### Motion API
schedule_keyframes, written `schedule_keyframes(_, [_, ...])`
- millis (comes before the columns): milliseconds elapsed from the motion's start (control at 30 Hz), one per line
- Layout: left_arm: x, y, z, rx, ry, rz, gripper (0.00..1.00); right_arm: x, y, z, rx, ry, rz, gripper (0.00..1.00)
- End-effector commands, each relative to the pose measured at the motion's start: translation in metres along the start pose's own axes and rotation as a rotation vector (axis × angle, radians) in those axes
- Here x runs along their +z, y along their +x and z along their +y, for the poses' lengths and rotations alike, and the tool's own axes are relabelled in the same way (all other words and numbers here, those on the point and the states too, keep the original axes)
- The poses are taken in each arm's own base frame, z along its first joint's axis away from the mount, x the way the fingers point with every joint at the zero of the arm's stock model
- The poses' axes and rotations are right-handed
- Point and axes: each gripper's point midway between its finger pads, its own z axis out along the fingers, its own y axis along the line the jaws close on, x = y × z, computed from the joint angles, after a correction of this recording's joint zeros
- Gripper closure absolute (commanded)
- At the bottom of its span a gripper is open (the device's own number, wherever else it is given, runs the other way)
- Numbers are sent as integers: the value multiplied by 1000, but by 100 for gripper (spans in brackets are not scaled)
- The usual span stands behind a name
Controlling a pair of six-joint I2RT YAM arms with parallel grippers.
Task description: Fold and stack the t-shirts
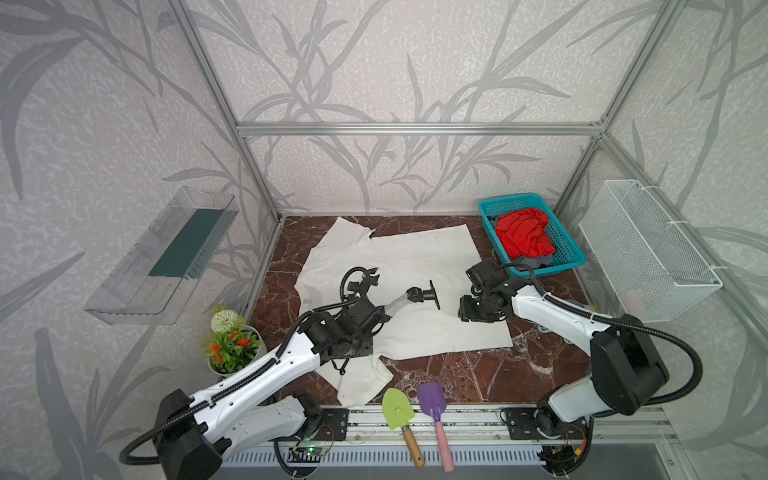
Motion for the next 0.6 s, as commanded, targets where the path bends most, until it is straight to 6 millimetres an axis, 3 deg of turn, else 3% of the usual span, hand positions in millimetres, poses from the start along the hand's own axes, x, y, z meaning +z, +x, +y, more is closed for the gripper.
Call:
schedule_keyframes(0, [20, -34, 26, -77, -88, -103, 58, 5, 1, 1, -5, -7, 20, 47])
schedule_keyframes(133, [58, -55, 44, -179, -108, -72, 58, 10, -2, 3, -9, -8, 28, 46])
schedule_keyframes(267, [87, -66, 47, -254, -103, -38, 58, 22, 0, -3, -14, 18, 48, 47])
schedule_keyframes(433, [124, -50, 58, -321, -155, 85, 58, 47, 18, -10, 17, 28, 121, 47])
schedule_keyframes(567, [135, -35, 70, -375, -182, 119, 58, 55, 36, -24, 48, 64, 161, 48])
